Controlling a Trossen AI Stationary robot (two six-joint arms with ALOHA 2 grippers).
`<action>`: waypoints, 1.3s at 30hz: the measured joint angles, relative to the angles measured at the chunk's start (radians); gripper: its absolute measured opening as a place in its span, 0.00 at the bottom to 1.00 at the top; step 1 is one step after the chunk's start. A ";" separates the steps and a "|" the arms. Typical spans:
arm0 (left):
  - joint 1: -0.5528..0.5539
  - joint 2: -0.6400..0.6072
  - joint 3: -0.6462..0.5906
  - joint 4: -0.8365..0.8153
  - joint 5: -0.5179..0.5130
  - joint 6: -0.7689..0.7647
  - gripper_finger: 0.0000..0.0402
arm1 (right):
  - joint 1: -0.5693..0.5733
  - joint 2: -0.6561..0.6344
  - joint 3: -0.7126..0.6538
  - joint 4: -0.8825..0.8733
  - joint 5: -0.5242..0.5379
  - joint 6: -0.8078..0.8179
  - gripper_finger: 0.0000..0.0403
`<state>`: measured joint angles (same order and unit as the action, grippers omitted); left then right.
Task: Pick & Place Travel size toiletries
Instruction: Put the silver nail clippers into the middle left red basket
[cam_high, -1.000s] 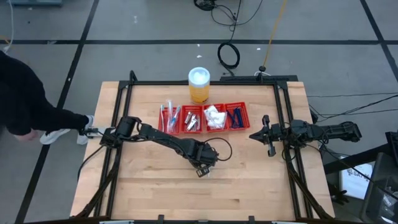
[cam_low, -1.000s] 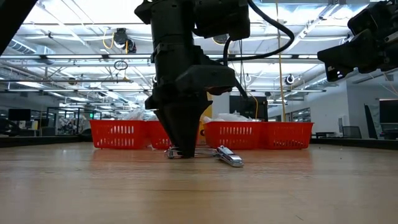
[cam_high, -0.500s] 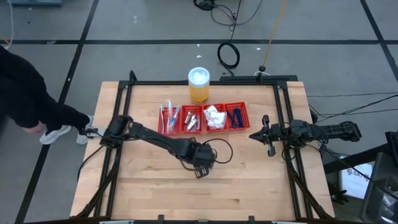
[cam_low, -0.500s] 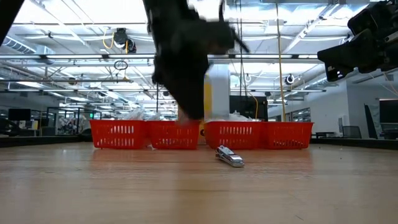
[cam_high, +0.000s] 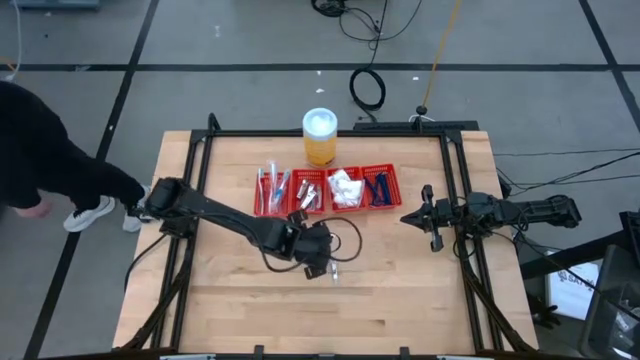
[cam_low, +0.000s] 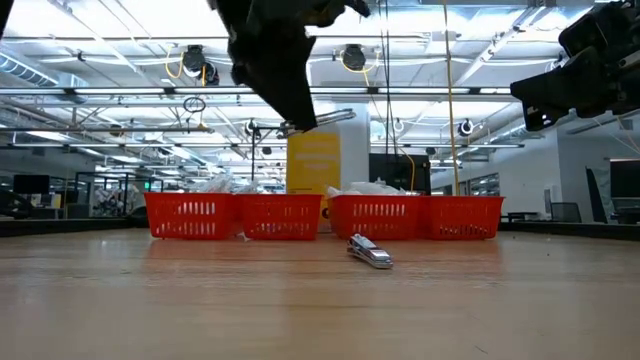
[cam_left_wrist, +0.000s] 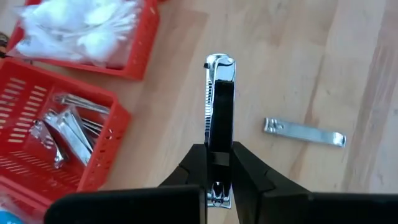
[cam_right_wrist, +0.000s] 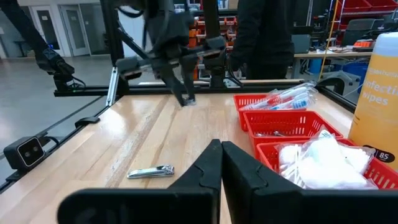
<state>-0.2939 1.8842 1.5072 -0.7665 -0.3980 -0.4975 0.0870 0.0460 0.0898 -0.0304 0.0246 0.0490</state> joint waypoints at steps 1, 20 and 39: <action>0.004 -0.019 -0.034 0.036 -0.002 -0.004 0.06 | 0.000 0.000 0.000 0.000 0.000 0.000 0.00; 0.263 -0.300 -0.542 0.558 0.031 -0.128 0.06 | 0.000 0.000 0.000 0.002 0.001 -0.001 0.00; 0.426 -0.301 -0.542 0.559 0.090 -0.222 0.09 | 0.000 0.000 0.000 0.003 0.004 0.000 0.00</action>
<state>0.1324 1.5833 0.9653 -0.2077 -0.3080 -0.7200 0.0870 0.0460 0.0895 -0.0273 0.0284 0.0486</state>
